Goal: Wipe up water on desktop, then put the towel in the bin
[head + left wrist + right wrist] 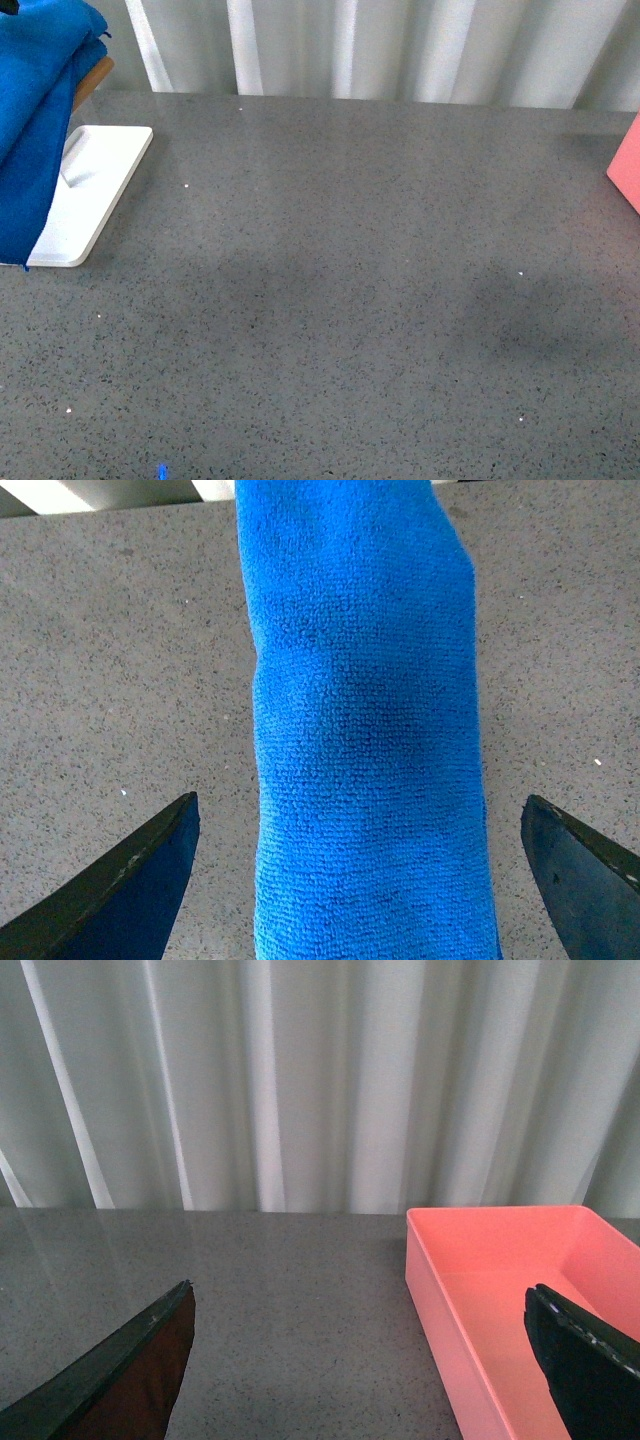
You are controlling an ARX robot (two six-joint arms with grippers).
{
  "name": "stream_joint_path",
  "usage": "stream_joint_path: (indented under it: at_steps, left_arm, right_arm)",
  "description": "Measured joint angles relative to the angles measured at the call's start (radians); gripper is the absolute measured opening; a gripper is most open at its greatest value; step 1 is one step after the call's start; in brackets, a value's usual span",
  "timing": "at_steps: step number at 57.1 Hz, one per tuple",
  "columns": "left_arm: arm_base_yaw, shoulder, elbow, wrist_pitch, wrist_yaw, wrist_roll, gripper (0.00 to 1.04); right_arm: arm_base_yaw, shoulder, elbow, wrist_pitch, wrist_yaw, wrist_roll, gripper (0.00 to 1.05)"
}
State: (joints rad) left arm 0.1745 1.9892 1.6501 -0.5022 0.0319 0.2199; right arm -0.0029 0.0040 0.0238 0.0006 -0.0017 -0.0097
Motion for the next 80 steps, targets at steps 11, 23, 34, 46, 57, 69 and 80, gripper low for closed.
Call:
stream_joint_path:
  at_steps: [11, 23, 34, 46, 57, 69, 80]
  left_arm:
    - [0.004, 0.051, 0.027, -0.002, -0.006, -0.034, 0.98]
    - [0.004, 0.082, 0.022, 0.053, -0.017, -0.041, 0.98]
    - [-0.001, 0.094, -0.006, 0.09, -0.038, -0.029, 0.98]
    - [-0.012, 0.117, -0.044, 0.139, -0.072, 0.009, 0.98]
    - [-0.019, 0.12, -0.05, 0.15, -0.078, 0.019, 0.89]
    - [-0.024, 0.12, -0.055, 0.152, -0.076, 0.025, 0.55]
    - [-0.023, 0.119, -0.055, 0.154, -0.075, 0.035, 0.26]
  right_arm:
    - [0.0, 0.0, 0.0, 0.0, 0.0, 0.0, 0.98]
    - [0.0, 0.0, 0.0, 0.0, 0.0, 0.0, 0.98]
    - [0.0, 0.0, 0.0, 0.0, 0.0, 0.0, 0.98]
    - [0.0, 0.0, 0.0, 0.0, 0.0, 0.0, 0.98]
    - [0.0, 0.0, 0.0, 0.0, 0.0, 0.0, 0.98]
    - [0.0, 0.0, 0.0, 0.0, 0.0, 0.0, 0.98]
    - [0.0, 0.0, 0.0, 0.0, 0.0, 0.0, 0.98]
